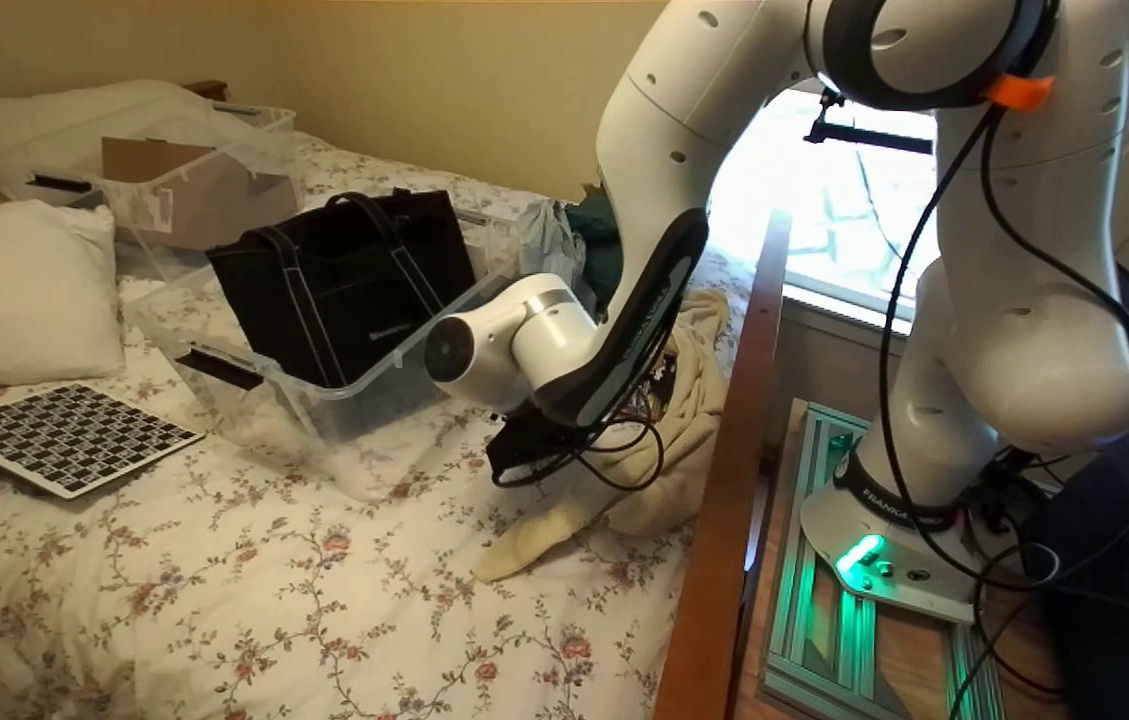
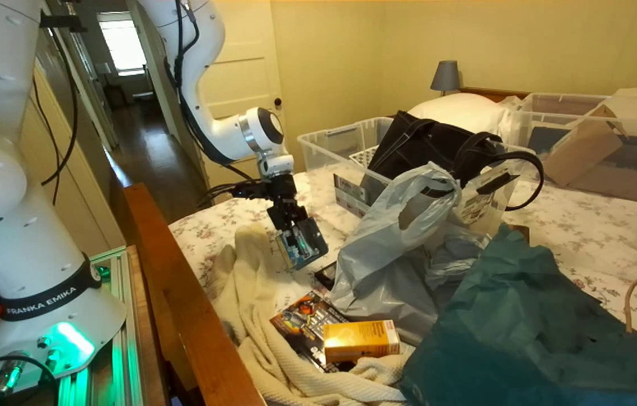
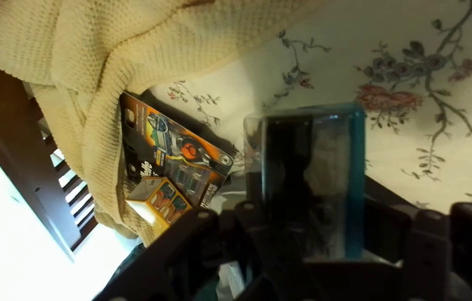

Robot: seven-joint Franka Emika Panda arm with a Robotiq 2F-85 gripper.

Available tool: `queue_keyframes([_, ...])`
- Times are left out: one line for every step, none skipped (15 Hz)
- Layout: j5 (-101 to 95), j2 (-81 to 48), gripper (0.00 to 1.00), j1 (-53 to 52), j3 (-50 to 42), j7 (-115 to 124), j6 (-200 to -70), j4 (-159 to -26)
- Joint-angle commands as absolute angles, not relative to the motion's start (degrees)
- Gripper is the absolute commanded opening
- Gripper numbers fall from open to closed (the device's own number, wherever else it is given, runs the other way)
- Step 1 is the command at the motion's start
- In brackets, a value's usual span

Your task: Put the black box into the black bag

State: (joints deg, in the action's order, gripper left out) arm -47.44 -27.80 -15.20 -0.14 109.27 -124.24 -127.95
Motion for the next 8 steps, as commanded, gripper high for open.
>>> queue_keyframes([-51.44, -20.67, 0.14, -13.62, -0.11, 112.19, -130.49, -133.99])
queue_keyframes([-51.99, -19.55, 0.14, -12.93, 0.0, 111.96, -132.44, -134.77])
queue_keyframes([-49.8, -23.74, 0.14, -13.38, 0.57, 110.43, -128.66, -130.84])
queue_keyframes([-49.9, -22.98, 0.39, -13.1, 0.61, 110.33, -129.05, -131.25])
queue_keyframes([-49.9, -22.97, 0.39, -13.02, 0.61, 110.29, -129.02, -131.25])
queue_keyframes([-49.89, -23.16, 0.39, -13.02, 0.61, 110.29, -129.03, -131.24])
queue_keyframes([-49.88, -23.41, 0.39, -13.05, 0.65, 110.28, -129.04, -131.21])
queue_keyframes([-49.87, -23.6, 0.14, -13.08, 0.7, 110.28, -129.04, -131.21])
